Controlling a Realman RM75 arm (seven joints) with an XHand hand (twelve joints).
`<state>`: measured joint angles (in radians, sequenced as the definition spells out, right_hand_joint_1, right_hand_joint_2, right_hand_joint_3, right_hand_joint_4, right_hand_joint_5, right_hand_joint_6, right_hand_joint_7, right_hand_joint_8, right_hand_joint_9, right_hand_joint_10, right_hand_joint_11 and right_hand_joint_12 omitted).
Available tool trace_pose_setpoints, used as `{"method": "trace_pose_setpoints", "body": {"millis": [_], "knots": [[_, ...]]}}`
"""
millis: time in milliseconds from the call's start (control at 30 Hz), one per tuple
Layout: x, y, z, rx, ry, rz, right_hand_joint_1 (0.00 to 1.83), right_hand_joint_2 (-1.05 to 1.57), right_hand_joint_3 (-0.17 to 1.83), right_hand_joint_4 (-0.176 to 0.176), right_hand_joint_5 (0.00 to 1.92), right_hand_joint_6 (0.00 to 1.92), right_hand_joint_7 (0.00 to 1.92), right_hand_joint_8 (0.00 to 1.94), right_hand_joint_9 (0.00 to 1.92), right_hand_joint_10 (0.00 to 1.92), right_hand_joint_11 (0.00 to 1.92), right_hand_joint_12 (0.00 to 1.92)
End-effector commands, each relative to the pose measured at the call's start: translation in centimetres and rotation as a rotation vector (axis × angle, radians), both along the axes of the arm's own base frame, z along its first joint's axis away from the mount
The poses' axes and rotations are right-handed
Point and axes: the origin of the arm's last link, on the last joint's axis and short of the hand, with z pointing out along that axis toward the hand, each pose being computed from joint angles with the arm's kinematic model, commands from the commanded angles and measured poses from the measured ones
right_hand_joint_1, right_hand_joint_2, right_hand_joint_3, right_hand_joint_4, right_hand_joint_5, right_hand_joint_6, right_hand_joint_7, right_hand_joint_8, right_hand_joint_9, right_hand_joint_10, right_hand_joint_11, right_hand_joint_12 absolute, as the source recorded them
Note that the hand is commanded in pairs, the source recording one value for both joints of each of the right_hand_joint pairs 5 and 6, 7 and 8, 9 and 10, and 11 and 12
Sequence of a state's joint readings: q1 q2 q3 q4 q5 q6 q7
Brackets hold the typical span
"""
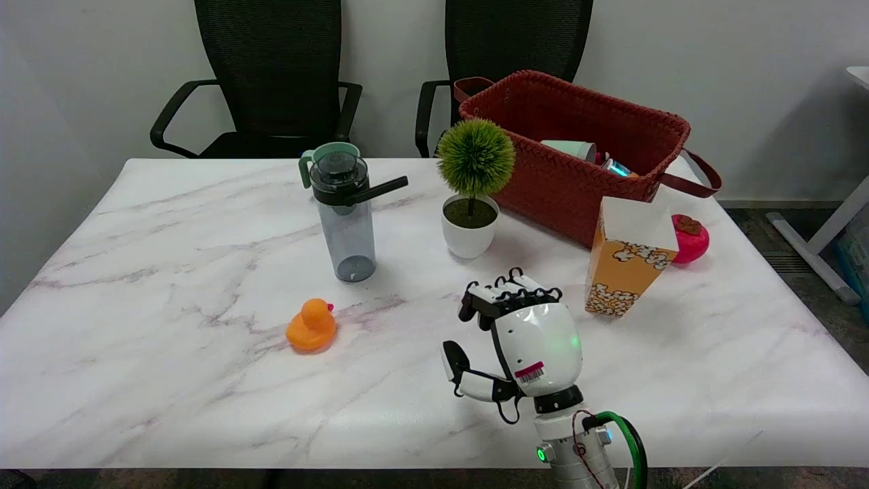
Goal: Pick up the black bottle.
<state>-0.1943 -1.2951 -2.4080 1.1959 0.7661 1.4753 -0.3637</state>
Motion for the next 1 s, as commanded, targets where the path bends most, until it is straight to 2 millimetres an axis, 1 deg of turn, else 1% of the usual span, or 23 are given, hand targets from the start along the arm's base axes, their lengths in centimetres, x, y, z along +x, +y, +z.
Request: {"method": "trace_pose_setpoints", "body": {"millis": [33,333,600,767,1000], "knots": [[0.1,0.0,0.0,0.005,-0.005,0.009,0.99,0.56,0.79,0.000,0.99,0.99,1.19,1.19,1.03,1.03,0.84,0.84],[0.2,0.1,-0.4,0.014,-0.014,0.006,0.98,0.57,0.78,0.000,0.99,0.99,1.19,1.19,1.03,1.03,0.84,0.84],[0.6,-0.7,-1.0,0.000,-0.049,0.015,1.00,0.58,0.77,0.000,0.99,0.99,1.19,1.19,1.03,1.03,0.83,0.83],[1.0,-1.3,-1.4,0.001,-0.063,0.024,1.02,0.57,0.78,0.000,0.94,0.94,1.18,1.18,1.01,1.01,0.82,0.82],[1.2,-1.4,-1.6,-0.001,-0.076,0.028,1.04,0.54,0.81,0.000,0.79,0.79,1.18,1.18,0.97,0.97,0.85,0.85]]}}
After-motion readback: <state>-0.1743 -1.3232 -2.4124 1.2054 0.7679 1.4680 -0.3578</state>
